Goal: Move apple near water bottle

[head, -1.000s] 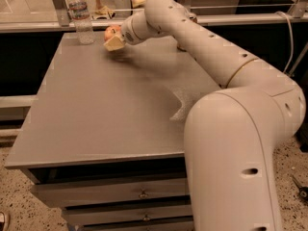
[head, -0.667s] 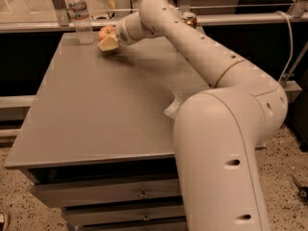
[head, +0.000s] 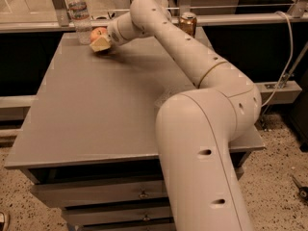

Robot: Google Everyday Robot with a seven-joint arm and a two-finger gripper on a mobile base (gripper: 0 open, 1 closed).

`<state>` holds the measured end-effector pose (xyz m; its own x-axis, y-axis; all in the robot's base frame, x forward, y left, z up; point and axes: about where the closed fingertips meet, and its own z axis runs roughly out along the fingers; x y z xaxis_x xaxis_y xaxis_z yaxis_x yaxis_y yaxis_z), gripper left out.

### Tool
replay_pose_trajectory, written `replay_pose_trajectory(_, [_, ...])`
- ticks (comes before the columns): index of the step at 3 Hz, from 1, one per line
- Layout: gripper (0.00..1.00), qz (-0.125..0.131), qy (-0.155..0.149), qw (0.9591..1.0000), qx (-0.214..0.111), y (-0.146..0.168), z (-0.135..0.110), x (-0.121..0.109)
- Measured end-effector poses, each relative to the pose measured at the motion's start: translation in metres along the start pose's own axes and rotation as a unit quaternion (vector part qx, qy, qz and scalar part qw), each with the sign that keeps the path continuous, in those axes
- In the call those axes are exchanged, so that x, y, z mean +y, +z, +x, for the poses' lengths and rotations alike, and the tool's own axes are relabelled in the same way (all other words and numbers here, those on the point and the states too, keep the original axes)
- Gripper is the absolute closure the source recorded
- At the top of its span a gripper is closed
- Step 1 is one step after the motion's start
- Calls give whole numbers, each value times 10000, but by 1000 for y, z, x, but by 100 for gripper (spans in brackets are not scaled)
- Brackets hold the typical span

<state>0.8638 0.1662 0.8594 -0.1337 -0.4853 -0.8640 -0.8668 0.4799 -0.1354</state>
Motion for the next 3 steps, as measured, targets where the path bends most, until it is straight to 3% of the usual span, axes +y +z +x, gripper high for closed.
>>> replay_pose_trajectory(3, [6, 106, -46, 9999, 125, 16, -1, -5])
